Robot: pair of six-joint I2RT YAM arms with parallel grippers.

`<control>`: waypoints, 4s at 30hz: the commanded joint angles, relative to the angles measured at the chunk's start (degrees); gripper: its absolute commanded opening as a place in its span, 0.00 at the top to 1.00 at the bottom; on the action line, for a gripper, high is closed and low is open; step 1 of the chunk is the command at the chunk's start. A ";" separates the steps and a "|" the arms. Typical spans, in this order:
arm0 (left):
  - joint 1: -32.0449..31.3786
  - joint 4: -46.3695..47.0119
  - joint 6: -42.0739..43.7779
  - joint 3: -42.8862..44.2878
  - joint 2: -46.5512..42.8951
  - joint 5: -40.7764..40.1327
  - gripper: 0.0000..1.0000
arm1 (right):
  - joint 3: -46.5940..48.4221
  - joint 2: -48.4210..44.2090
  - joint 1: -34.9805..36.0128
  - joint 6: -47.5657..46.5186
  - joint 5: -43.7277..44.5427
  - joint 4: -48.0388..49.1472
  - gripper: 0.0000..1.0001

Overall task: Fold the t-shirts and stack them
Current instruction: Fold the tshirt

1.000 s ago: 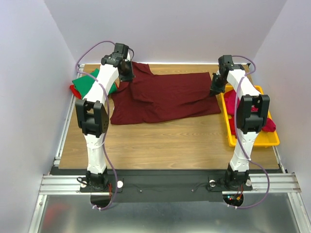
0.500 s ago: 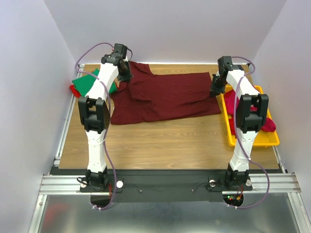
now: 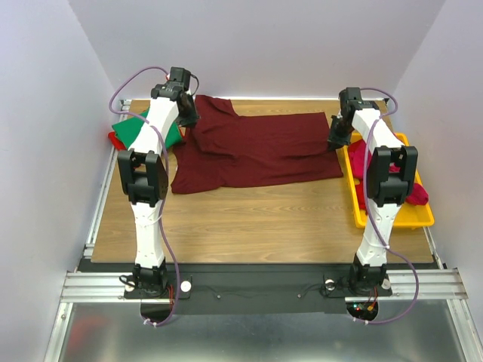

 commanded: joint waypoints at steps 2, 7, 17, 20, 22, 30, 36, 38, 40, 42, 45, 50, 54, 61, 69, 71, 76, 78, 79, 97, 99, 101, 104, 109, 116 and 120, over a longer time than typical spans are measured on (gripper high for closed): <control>0.00 -0.05 -0.35 1.02 -3.92 -0.14 1.00 | 0.01 -2.31 -1.90 -0.20 2.23 0.90 1.00; 0.09 -0.05 -0.53 1.03 -3.56 -0.14 1.00 | 0.09 -2.40 -2.16 -0.12 3.02 0.81 1.00; 0.09 1.80 -1.32 4.70 -1.63 1.79 1.00 | 2.64 -0.47 -2.51 -1.26 1.53 1.51 0.86; 0.09 2.15 -1.94 8.66 -0.58 0.74 0.30 | 5.98 0.33 -2.51 -1.61 0.91 1.51 0.47; 0.09 3.03 -2.11 9.90 -1.10 0.56 0.02 | 7.64 -0.37 -2.51 -1.96 0.83 1.78 0.37; -1.75 11.02 -3.43 -8.70 -13.56 -0.76 0.01 | 1.87 -7.40 -2.42 -1.70 -10.59 6.78 0.24; -5.18 15.42 -4.31 -30.94 -19.38 5.04 0.01 | -9.82 -10.92 -1.55 -2.05 -16.31 10.48 0.25; -6.06 15.77 -4.57 -36.38 -20.70 5.83 0.01 | -11.76 -11.36 -1.20 -2.05 -16.84 11.09 0.25; -6.59 17.09 -5.71 -39.91 -22.45 6.53 0.01 | -14.57 -11.97 -1.02 -2.14 -17.54 12.05 0.25; -6.68 19.71 -6.68 -45.19 -23.77 9.43 0.01 | -16.07 -12.15 -0.84 -2.14 -18.16 12.58 0.25; -6.68 21.66 -7.73 -50.54 -25.45 11.37 0.01 | -18.80 -12.07 -0.84 -2.23 -18.33 13.73 0.25; -6.68 25.61 -7.91 -57.93 -25.80 12.77 0.01 | -20.91 -10.75 -0.84 -2.23 -17.81 15.14 0.26; -6.15 29.22 -7.91 -61.37 -24.75 12.34 0.01 | -21.61 -10.04 0.39 -2.49 -14.57 15.14 0.26; -4.39 27.20 -5.28 -64.36 -26.41 8.30 0.02 | -24.95 -9.43 0.30 -2.93 -8.06 14.96 0.26; -1.58 25.36 -1.85 -66.82 -28.17 6.71 0.02 | -26.10 -9.08 0.30 -2.84 -0.86 13.82 0.25; -1.32 25.27 -1.58 -67.09 -28.61 6.45 0.02 | -25.75 -9.34 0.21 -3.10 -0.76 13.56 0.25; -1.40 24.04 -1.93 -62.80 -29.58 8.37 0.02 | -24.17 -10.22 0.30 -3.72 -7.16 13.55 0.25; -1.58 23.42 -3.16 -58.40 -29.84 10.05 0.01 | -22.59 -11.35 0.48 -3.72 -9.36 13.55 0.25; -1.67 23.25 -3.60 -56.65 -29.84 10.40 0.01 | -22.06 -11.71 0.65 -3.72 -9.54 13.55 0.25; -4.83 28.86 -5.45 -48.45 -17.10 12.43 0.02 | -21.17 -6.79 3.64 -4.25 -10.43 14.17 0.26; -5.09 29.83 -5.01 -52.04 -18.23 11.99 0.02 | -24.40 -7.75 3.99 -4.16 -10.60 14.17 0.26; -5.36 30.19 -4.40 -54.33 -19.03 11.64 0.02 | -26.87 -8.81 4.52 -3.90 -10.78 14.08 0.26; -5.97 30.01 -3.69 -58.90 -21.22 10.84 0.02 | -32.50 -11.79 6.10 -2.76 -9.99 13.47 0.26; -8.08 29.66 -3.16 -66.99 -25.79 10.05 0.02 | -41.28 -17.23 6.80 -0.82 -9.81 10.31 0.26; -12.20 26.77 -6.23 -75.60 -30.98 8.39 0.02 | -47.71 -23.48 6.89 -0.03 -9.98 4.95 0.26; -14.32 24.22 -7.82 -78.77 -33.79 6.63 0.02 | -50.87 -25.50 6.80 -0.64 -11.65 3.19 0.25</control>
